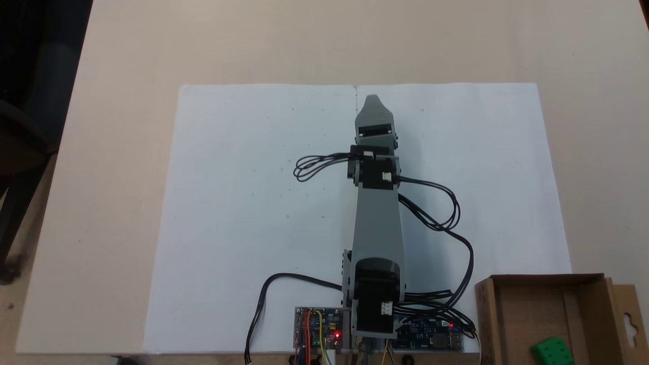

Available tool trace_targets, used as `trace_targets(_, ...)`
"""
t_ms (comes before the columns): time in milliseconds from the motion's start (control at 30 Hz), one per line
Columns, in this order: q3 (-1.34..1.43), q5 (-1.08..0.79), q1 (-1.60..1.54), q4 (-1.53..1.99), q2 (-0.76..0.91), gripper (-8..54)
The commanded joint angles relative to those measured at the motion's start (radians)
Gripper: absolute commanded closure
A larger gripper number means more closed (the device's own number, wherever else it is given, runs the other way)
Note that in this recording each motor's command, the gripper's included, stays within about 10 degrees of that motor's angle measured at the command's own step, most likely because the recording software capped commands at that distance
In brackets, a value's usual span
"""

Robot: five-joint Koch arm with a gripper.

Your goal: Grasp a green dice and put it in the bin.

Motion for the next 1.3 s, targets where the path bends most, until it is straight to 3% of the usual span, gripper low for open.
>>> trace_targets(0,0.026,0.049,-0.006,-0.168,0.057,-0.1)
trace_targets(700,0.515,0.049,-0.008,-0.831,0.321,-0.4)
trace_targets(1267,0.724,0.046,-0.009,-1.135,0.330,-0.5)
